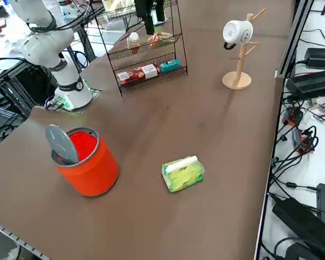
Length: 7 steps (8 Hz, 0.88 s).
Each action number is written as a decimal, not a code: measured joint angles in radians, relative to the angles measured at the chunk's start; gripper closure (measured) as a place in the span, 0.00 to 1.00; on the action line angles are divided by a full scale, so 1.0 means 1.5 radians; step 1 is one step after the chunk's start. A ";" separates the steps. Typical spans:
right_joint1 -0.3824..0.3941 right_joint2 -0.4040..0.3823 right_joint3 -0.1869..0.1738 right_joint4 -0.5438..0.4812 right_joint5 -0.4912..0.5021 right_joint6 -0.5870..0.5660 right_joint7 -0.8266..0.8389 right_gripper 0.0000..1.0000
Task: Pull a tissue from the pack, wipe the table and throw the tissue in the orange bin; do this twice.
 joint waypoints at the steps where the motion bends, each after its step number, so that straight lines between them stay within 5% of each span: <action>1: 0.000 0.004 0.000 0.000 -0.002 0.002 -0.006 0.00; 7: -0.009 0.147 -0.010 -0.003 -0.065 0.162 -0.284 0.00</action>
